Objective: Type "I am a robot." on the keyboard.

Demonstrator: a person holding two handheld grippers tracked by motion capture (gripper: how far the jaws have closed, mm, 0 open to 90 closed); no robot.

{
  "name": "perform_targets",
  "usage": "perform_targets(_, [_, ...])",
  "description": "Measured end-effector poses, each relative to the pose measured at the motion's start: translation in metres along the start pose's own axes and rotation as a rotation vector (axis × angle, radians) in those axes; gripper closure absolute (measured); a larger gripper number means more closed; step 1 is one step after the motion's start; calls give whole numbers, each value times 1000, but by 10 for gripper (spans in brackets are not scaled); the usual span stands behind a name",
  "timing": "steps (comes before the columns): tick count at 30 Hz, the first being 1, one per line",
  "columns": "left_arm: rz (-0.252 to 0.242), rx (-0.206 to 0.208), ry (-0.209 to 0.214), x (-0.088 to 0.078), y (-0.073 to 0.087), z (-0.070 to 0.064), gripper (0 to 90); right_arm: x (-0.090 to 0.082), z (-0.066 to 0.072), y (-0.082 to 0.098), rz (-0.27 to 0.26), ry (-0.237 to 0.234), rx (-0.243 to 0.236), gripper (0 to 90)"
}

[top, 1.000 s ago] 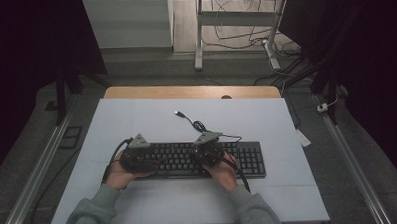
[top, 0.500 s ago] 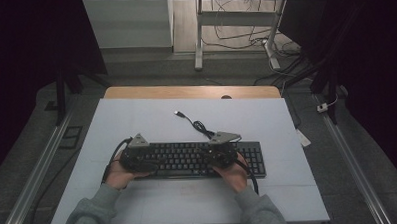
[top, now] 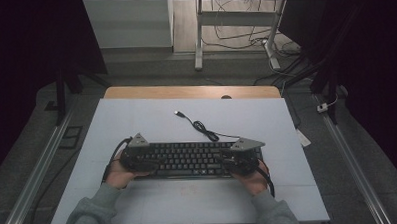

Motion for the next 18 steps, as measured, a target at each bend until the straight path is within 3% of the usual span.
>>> perform_targets(18, [-10, -7, -20, 0, -1, 2, 346, -4, -2, 5, 8, 1, -3, 602])
Point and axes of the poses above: each handheld gripper's, and its own axes: x roughly forward along the jaws, y roughly out of its underside, z roughly to its left, the point moved 10 cm from there along x, roughly forward along the jaws, and after that the axes turned 3 degrees about -z, right-handed, at the moved point
